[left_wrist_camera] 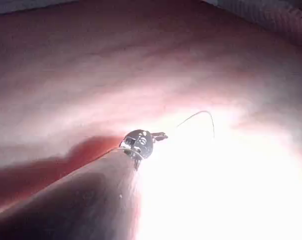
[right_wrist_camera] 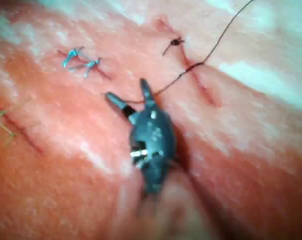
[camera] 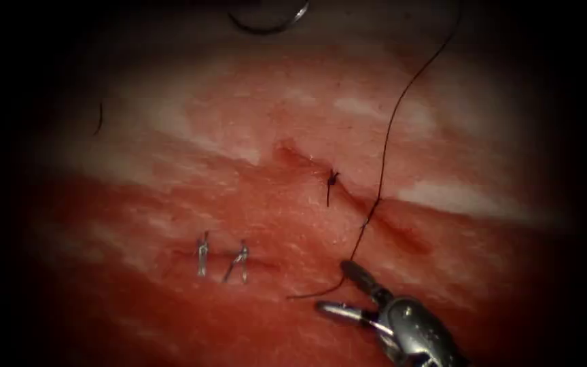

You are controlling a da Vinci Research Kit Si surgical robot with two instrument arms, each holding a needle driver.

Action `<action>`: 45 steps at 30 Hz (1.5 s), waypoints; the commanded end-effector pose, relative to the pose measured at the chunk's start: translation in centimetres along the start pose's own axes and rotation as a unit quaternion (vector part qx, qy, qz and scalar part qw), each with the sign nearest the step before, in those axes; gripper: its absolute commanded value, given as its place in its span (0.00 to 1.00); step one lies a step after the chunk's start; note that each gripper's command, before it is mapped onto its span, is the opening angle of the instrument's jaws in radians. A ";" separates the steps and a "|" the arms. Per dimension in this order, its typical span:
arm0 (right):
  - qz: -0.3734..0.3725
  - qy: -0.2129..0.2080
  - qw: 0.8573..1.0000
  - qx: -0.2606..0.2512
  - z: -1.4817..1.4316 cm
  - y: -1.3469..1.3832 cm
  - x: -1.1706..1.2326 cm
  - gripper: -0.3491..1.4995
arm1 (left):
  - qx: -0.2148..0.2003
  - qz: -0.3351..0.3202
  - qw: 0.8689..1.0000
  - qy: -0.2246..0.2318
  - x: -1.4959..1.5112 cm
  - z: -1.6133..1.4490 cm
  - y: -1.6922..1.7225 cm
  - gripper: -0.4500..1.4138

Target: Wound Closure

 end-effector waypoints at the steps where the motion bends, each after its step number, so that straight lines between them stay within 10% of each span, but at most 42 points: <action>1: -0.039 0.005 0.999 -0.003 0.04 0.15 0.14 0.92 | -0.009 0.005 1.000 -0.001 -0.04 -0.07 0.18 0.00; 6: -0.043 0.026 0.999 -0.020 0.01 0.40 0.55 0.66 | -0.029 0.012 1.000 -0.001 -0.06 -0.39 0.83 0.00; 9: -0.037 0.022 0.999 -0.021 0.04 0.54 0.70 0.17 | -0.033 0.014 0.999 0.000 -0.04 -0.45 1.11 0.00; 11: -0.034 0.020 0.999 -0.021 0.08 0.63 0.77 0.03 | -0.036 0.015 0.999 0.001 -0.03 -0.48 1.29 0.00; 26: -0.055 0.035 0.997 -0.033 0.54 1.39 0.94 0.05 | -0.097 0.075 0.990 -0.068 -0.48 -0.64 2.12 0.00; 35: -0.048 0.057 0.997 -0.015 0.79 1.67 1.18 0.31 | -0.135 0.093 0.978 -0.128 -0.73 -0.57 2.39 0.00; 45: -0.034 0.066 0.995 0.061 0.76 1.54 1.43 0.35 | -0.163 0.111 0.961 -0.194 -1.01 -0.37 2.32 0.00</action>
